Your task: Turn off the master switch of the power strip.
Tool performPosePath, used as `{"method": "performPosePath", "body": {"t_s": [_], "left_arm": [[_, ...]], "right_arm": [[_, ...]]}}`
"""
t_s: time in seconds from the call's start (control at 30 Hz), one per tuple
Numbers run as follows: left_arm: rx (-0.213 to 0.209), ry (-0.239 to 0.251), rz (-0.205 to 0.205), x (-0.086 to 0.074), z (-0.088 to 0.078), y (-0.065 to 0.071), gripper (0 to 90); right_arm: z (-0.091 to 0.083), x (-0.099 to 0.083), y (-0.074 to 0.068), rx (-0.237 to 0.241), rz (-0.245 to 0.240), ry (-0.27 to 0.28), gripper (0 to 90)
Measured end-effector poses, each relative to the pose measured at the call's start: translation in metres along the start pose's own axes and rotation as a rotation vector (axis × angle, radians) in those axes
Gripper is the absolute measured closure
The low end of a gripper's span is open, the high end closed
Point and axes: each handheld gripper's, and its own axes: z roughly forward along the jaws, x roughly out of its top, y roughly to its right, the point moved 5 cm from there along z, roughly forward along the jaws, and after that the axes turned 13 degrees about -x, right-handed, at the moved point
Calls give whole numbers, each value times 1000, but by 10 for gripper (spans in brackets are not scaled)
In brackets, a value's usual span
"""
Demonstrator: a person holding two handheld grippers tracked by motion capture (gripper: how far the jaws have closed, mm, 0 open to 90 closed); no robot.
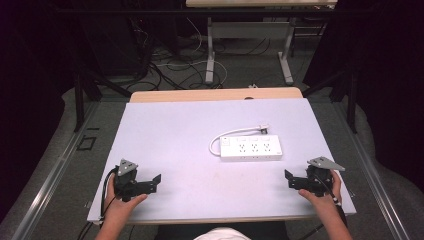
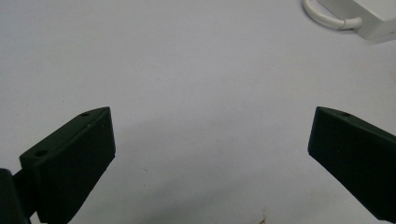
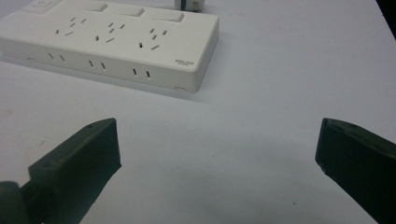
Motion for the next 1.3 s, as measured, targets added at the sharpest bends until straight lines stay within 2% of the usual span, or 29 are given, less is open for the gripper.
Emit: {"method": "performPosePath", "body": {"t_s": [0.07,0.1,0.4,0.57,0.6,0.67,0.73,0.83,0.97,1.07,1.2,1.3], "left_arm": [[1,-2,1,0,1,1,7],[-3,-2,2,-1,1,1,7],[-11,-9,8,-2,1,7,7],[-8,-24,34,-3,2,10,7],[-4,-22,38,-3,2,10,7],[-2,-27,49,-3,0,11,7],[-10,-23,35,-3,1,12,7],[-7,-32,48,-3,0,12,7],[-11,-20,36,-4,1,13,7],[-7,-22,34,-4,1,13,7],[-6,-31,33,-5,0,12,7],[-3,-19,24,-5,-1,12,7]], "right_arm": [[0,0,-1,6,-16,-6,0],[1,0,-1,-5,-18,-2,0],[-5,6,-11,22,-40,6,0],[-7,9,-15,34,-62,3,14],[-8,10,-17,45,-71,5,43],[-10,13,-19,38,-70,10,48],[-10,14,-20,51,-79,14,49],[-13,20,-24,60,-99,14,66],[-14,25,-28,68,-103,8,67],[-15,31,-34,103,-109,5,72],[-16,35,-39,121,-124,-3,79],[-16,39,-44,135,-147,-3,80]]}}
